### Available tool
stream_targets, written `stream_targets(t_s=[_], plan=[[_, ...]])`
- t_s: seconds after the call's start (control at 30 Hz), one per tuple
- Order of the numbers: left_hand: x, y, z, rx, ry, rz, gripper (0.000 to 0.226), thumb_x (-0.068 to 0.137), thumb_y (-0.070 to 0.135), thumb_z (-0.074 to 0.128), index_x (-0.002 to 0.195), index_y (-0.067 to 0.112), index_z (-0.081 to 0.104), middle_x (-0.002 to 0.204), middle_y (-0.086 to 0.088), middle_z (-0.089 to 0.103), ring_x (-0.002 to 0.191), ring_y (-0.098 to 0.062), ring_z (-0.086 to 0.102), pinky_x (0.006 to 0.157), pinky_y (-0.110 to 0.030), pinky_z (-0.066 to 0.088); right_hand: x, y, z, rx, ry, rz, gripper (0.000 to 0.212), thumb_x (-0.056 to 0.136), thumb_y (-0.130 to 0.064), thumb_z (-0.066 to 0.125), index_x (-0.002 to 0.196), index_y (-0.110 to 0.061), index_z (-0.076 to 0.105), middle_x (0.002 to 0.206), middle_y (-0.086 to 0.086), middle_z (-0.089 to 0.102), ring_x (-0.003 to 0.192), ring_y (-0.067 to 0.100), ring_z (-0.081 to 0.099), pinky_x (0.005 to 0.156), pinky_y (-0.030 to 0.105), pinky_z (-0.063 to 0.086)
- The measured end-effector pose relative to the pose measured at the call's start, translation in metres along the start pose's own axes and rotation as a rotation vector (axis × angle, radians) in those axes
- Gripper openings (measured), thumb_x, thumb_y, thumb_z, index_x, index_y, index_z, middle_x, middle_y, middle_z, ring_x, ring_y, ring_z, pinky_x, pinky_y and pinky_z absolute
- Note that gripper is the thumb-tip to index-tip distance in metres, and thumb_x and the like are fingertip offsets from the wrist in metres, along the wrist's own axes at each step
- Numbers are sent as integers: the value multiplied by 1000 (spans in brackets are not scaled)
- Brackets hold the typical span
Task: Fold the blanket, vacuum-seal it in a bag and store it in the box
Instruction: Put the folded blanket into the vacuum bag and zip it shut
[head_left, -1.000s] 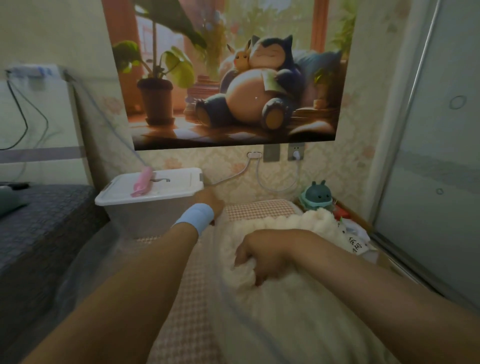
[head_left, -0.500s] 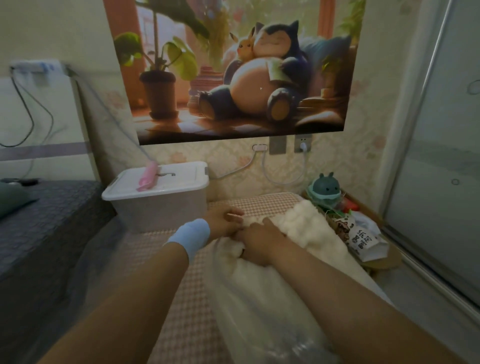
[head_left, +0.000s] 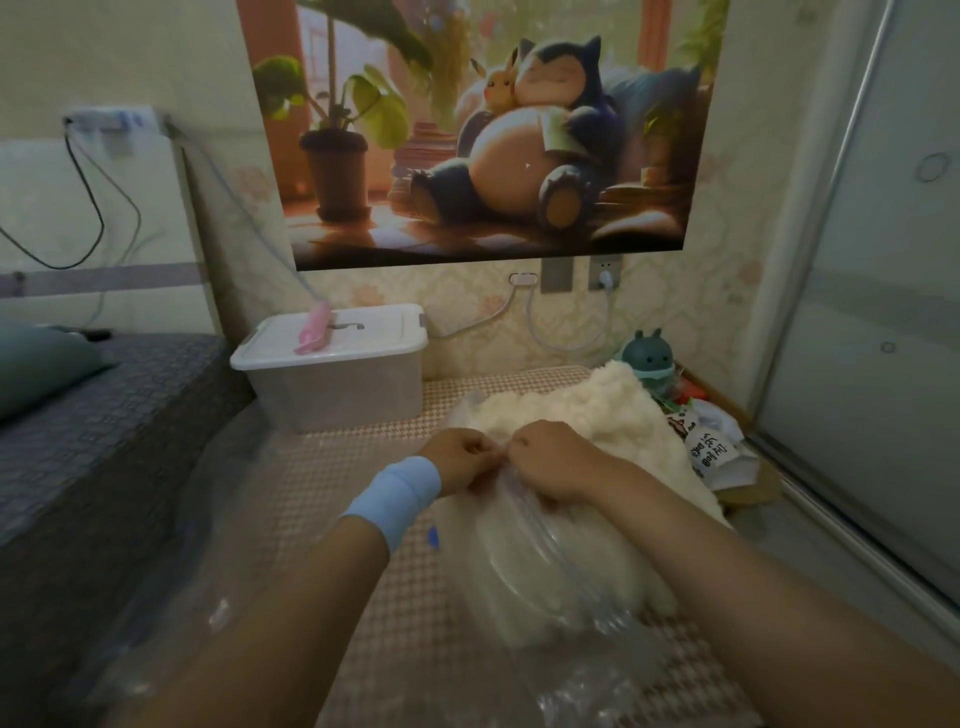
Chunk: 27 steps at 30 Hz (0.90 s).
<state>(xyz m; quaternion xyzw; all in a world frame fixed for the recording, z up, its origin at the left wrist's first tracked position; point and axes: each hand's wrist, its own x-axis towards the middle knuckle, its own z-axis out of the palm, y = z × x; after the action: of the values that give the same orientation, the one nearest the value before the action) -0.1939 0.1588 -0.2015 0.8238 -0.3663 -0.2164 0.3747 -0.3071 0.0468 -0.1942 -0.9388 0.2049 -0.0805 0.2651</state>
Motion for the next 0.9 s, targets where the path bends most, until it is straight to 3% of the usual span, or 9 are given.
stream_targets(t_s=[0.17, 0.27, 0.33, 0.43, 0.53, 0.6, 0.7, 0.8, 0.9], plan=[[-24, 3, 19, -249, 75, 63, 22, 89, -3, 54, 89, 16, 65, 98, -8, 67, 92, -25, 66, 92, -39, 53, -32, 17, 0, -136, -21, 108, 54, 75, -43, 75, 124, -27, 56, 106, -6, 61, 90, 16, 62, 78, 32, 53], [-52, -12, 28, 180, 271, 24, 11, 88, 25, 57, 98, 28, 59, 116, 0, 57, 101, -25, 61, 89, -36, 51, -37, 26, 13, 0, 194, 155, 27, 79, -38, 76, 101, -25, 64, 98, -9, 63, 92, 17, 61, 79, 33, 51], [-74, -27, 42, 356, 273, -69, 42, 84, 53, 56, 120, 32, 50, 130, -2, 44, 111, -31, 54, 94, -43, 48, -42, 26, 17, 64, 276, 173, 16, 85, -33, 70, 77, -23, 61, 79, -6, 64, 79, 19, 63, 71, 35, 52], [-89, -41, 66, 167, 108, -94, 88, 77, 70, 56, 149, 37, 16, 155, -5, 14, 138, -35, 30, 109, -46, 34, -59, 22, 18, 33, 282, 135, 22, 88, -34, 65, 70, -24, 60, 71, -6, 61, 70, 16, 60, 57, 30, 44], [-89, -46, 90, 80, 11, -50, 119, 70, 67, 69, 150, 36, -15, 159, -5, -16, 147, -29, -4, 117, -46, 14, -81, 28, 19, -203, 364, 48, 16, 88, -37, 56, 92, -31, 71, 102, -9, 65, 100, 18, 58, 84, 34, 43], [-85, -48, 100, 74, 32, -14, 128, 68, 62, 73, 148, 34, -22, 158, -6, -22, 147, -28, -11, 117, -45, 8, -88, 48, 19, -334, 435, 79, 33, 87, -35, 54, 117, -43, 63, 138, -6, 45, 133, 25, 34, 110, 54, 21], [-70, -52, 98, 127, 25, 33, 128, 69, 59, 74, 148, 32, -22, 158, -6, -22, 147, -27, -9, 117, -44, 8, -90, 88, 10, -61, 266, 278, 75, 80, -63, 64, 144, -61, 25, 164, -5, -8, 151, 32, -9, 116, 66, 6], [-40, -52, 78, 246, -20, 63, 131, 63, 64, 76, 147, 37, -22, 158, -6, -22, 148, -28, -7, 117, -46, 11, -86, 106, 17, 215, 72, 345, 103, 72, -71, 70, 150, -58, 5, 164, 5, -19, 152, 37, -6, 122, 54, 14], [-15, -47, 49, 345, -71, 73, 130, 63, 66, 74, 146, 40, -22, 158, -4, -23, 147, -25, -10, 119, -47, 11, -77, 98, 26, 280, 94, 262, 112, 71, -64, 77, 155, -49, 3, 166, 5, -7, 152, 31, 7, 121, 48, 20]])
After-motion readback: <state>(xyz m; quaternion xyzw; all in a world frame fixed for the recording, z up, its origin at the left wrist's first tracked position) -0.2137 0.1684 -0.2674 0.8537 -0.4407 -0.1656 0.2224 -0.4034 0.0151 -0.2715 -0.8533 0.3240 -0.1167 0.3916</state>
